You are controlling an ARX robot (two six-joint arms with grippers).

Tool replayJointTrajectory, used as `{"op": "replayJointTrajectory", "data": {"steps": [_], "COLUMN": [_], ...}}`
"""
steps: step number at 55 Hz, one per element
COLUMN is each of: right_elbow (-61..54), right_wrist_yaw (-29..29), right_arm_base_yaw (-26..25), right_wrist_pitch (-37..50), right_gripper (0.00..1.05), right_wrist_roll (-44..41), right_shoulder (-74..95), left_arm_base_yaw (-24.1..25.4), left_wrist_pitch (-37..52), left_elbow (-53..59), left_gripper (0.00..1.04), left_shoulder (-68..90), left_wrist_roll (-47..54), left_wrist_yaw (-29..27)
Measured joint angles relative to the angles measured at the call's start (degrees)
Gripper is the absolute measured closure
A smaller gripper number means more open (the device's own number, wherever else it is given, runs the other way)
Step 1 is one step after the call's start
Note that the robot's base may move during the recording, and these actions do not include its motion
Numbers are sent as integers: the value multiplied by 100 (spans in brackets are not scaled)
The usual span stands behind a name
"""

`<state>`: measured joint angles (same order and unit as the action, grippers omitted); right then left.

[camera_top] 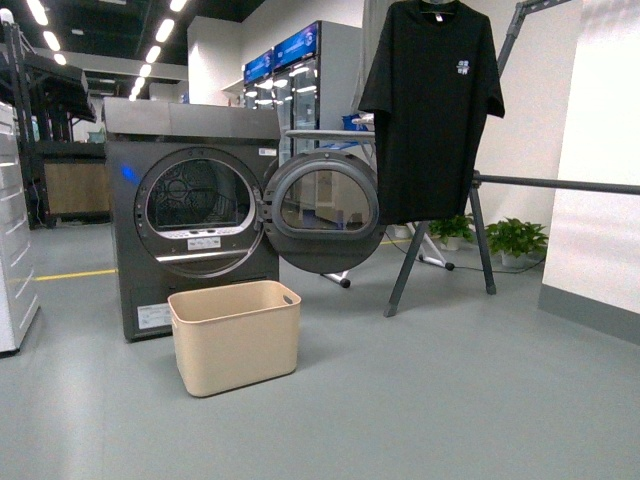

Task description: Move hamper under clothes hanger

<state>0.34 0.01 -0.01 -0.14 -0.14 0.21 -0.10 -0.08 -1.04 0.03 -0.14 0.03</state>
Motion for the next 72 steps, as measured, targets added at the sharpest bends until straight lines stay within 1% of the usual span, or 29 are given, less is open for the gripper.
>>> {"op": "replayJointTrajectory", "data": {"steps": [72], "right_elbow": [0], "right_wrist_yaw": [-15], "right_arm_base_yaw": [-2], "right_wrist_pitch": [-2], "right_gripper": [8], "right_wrist_roll": [-2], "right_shoulder": [2], "left_arm_base_yaw": [0], "left_wrist_pitch": [0], "left_elbow": [0], "left_gripper": [7], "left_shoulder": [9], "left_wrist_roll": [0], "left_wrist_yaw": [-20]}}
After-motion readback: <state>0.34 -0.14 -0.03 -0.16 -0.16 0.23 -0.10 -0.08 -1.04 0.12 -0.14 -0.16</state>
